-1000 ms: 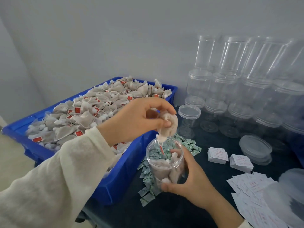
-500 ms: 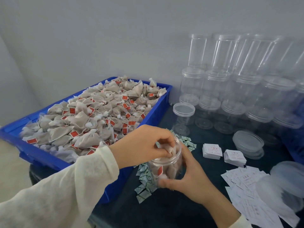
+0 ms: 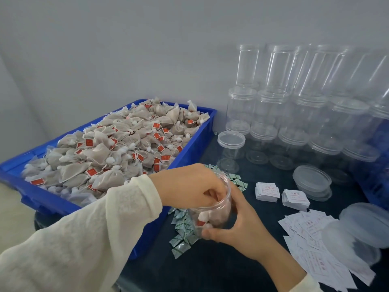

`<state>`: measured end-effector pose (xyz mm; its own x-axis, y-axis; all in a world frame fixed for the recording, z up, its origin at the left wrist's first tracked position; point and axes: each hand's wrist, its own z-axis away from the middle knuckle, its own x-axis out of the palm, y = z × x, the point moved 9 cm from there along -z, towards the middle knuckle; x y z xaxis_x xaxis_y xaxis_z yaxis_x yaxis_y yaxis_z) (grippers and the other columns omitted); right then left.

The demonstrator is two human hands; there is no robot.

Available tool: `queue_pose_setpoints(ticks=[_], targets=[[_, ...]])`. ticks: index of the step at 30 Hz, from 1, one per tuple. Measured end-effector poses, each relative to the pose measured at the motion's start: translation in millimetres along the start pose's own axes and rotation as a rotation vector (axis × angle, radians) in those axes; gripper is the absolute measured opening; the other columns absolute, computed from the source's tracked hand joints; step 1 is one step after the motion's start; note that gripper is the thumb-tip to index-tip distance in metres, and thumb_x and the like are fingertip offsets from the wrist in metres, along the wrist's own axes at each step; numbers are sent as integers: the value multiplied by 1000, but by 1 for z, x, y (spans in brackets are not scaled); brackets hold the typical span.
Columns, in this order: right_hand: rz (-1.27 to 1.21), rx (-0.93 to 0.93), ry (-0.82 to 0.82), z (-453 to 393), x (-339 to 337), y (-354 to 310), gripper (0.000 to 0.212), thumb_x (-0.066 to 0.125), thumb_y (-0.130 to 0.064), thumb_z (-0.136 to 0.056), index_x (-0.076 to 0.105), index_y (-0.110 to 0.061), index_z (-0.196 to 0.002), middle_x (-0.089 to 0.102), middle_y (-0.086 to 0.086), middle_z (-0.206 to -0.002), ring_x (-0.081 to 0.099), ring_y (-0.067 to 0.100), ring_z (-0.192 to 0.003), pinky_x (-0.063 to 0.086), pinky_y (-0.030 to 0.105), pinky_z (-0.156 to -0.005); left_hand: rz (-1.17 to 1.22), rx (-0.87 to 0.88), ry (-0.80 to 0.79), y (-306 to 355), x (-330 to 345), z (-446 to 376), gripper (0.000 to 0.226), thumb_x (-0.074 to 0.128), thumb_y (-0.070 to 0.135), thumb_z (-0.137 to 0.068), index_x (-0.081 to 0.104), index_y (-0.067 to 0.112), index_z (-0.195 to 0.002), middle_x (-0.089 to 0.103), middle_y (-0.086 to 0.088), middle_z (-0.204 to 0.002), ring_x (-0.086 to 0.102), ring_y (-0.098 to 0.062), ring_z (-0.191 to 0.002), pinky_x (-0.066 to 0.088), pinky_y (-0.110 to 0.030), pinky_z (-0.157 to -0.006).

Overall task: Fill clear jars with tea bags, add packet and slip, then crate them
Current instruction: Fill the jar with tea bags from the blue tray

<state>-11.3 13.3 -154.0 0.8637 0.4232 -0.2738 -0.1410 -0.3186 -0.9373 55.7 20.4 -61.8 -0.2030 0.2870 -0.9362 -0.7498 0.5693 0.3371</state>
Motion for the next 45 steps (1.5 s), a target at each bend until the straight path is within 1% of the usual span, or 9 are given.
queue_pose_setpoints(ticks=[5, 10, 16, 18, 21, 27, 31, 40, 45], targets=[[14, 13, -13, 0, 2, -2, 108, 91, -27, -59, 28, -45, -144, 49, -26, -132, 48, -5, -123, 42, 7, -92, -94, -63, -280, 1, 15, -5, 26, 50, 14, -97, 68, 16, -117, 66, 2, -94, 52, -8, -75, 39, -11, -65], [9, -10, 8, -1, 0, -10, 102, 92, -23, -59, 34, -49, -138, 53, -30, -127, 50, -7, -118, 40, 3, -87, -15, -151, -402, 7, 12, -5, 33, 44, 11, -100, 62, 21, -126, 67, 0, -108, 51, -5, -81, 39, -9, -71], [7, -40, 3, 1, 2, -17, 99, 92, -26, -58, 36, -56, -133, 53, -25, -130, 52, 0, -120, 45, 12, -90, -9, -160, -437, 6, 12, -9, 30, 44, 13, -101, 62, 19, -124, 65, 0, -113, 52, -5, -86, 42, -16, -80], [5, -48, -4, 0, 3, -17, 97, 92, -22, -60, 37, -59, -131, 53, -26, -130, 51, -2, -121, 42, 8, -90, -23, -151, -407, 0, 11, -11, 27, 47, 15, -100, 62, 15, -121, 66, 1, -111, 54, -5, -85, 44, -15, -78], [11, -27, 5, -1, 1, -11, 98, 90, -21, -60, 36, -59, -132, 54, -28, -127, 52, -3, -118, 41, 6, -88, 234, -123, -284, -12, -9, -6, 18, 50, 15, -98, 64, 18, -110, 68, 9, -93, 65, -4, -80, 51, -12, -71], [20, 57, 13, 2, 0, 7, 106, 89, -36, -53, 31, -44, -142, 48, -31, -126, 49, -9, -117, 39, 2, -86, 390, -228, 505, -108, -88, 32, 12, 58, 21, -93, 64, 31, -95, 72, 9, -84, 67, -4, -69, 51, -12, -63], [-3, 79, -1, 0, 6, 11, 108, 91, -38, -51, 28, -53, -139, 48, -35, -123, 47, -13, -116, 39, -1, -84, 178, -482, 761, -183, -90, 58, 15, 59, 22, -94, 64, 22, -108, 66, 10, -96, 61, 0, -81, 44, -14, -73], [-8, 83, 14, 1, 2, 12, 100, 92, -33, -53, 33, -71, -123, 50, -33, -124, 48, -12, -116, 42, 1, -82, -163, -810, 575, -250, -30, 62, 39, 64, 25, -89, 57, 22, -128, 58, -3, -130, 57, -23, -116, 46, -38, -97], [-13, 96, 14, 3, 1, 16, 102, 93, -28, -55, 33, -57, -132, 50, -31, -125, 46, -12, -118, 41, 1, -83, -422, -878, 387, -250, -20, 52, 32, 56, 22, -92, 59, 19, -124, 62, -3, -121, 58, -25, -110, 51, -40, -92]])
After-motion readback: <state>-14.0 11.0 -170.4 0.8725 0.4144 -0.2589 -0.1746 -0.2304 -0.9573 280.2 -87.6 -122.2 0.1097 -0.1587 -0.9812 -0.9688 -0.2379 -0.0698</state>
